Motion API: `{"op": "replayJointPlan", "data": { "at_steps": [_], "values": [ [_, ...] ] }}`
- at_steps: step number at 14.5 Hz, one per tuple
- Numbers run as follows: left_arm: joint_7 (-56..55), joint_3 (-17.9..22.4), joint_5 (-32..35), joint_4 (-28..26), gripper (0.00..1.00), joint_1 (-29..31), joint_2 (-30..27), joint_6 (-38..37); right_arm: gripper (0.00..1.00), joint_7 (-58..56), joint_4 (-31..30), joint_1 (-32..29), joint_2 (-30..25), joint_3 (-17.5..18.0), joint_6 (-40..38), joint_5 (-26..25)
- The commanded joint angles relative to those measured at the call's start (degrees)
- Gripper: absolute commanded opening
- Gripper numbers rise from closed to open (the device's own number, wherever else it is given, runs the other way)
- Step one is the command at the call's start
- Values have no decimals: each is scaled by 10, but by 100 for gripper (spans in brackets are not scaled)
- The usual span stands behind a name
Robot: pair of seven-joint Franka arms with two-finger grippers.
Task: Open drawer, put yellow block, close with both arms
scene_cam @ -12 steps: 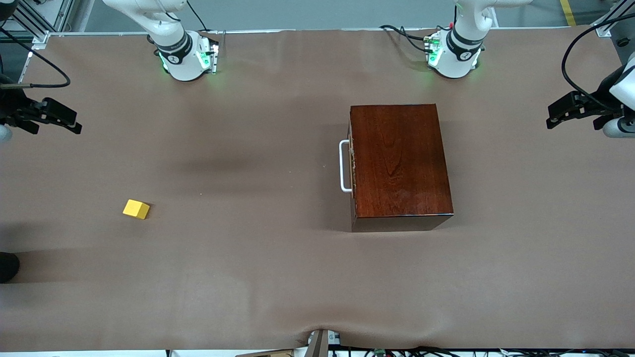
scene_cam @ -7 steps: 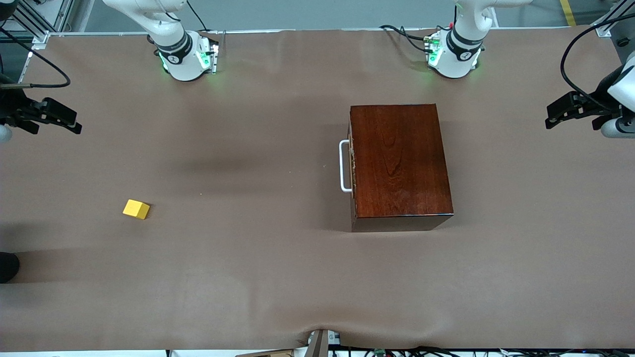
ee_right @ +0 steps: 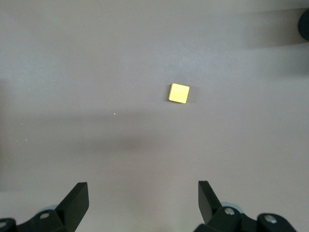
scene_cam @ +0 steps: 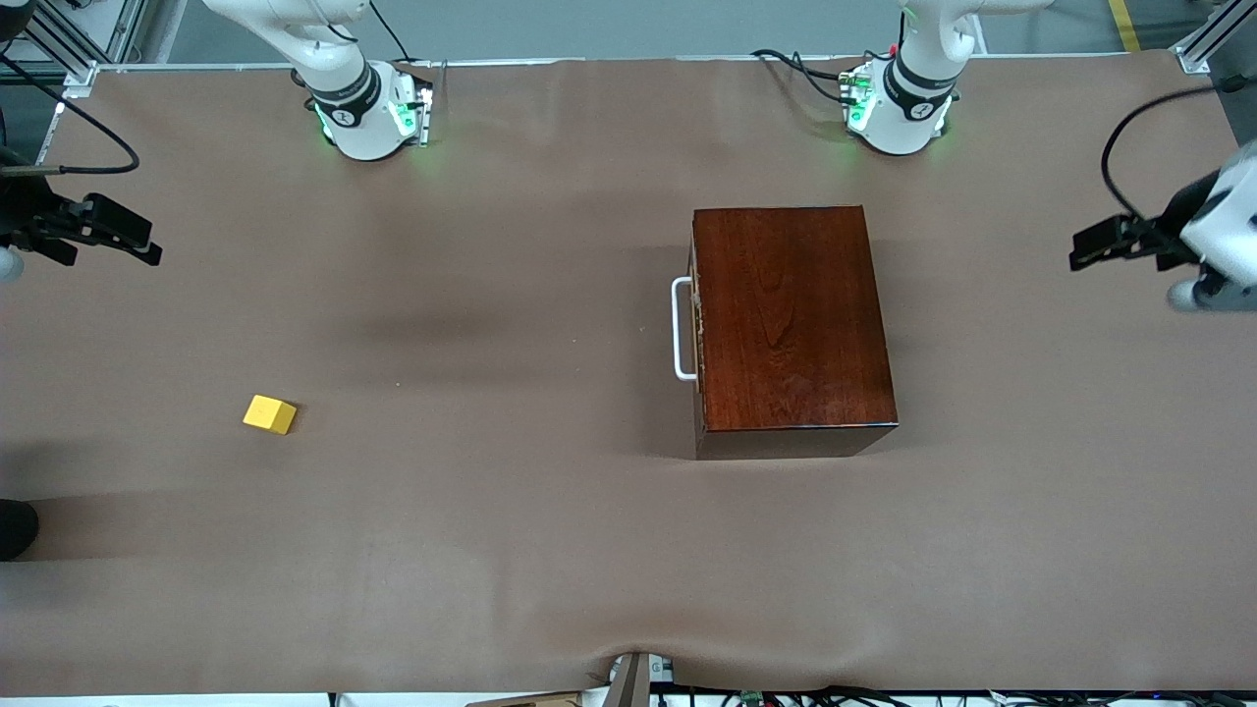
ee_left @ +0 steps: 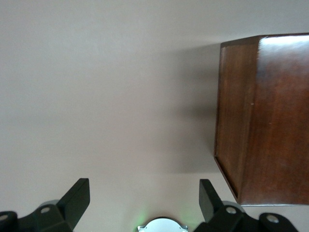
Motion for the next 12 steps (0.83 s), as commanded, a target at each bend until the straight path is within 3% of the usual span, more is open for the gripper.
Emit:
{"op": "replayJointPlan", "data": {
  "at_steps": [1, 4, 7, 12],
  "values": [
    [-30, -8, -33, 10, 100, -2, 24, -11, 100, -1, 12, 2, 5, 0, -6, -7],
    [-123, -18, -95, 13, 100, -26, 42, 8, 100, -2, 12, 2, 5, 0, -6, -7],
    [-244, -26, -95, 22, 100, -97, 68, 31, 100, -2, 12, 3, 5, 0, -6, -7],
    [-444, -23, -67, 110, 100, -247, 174, 52, 100, -2, 11, 2, 5, 0, -6, -7]
  ]
}}
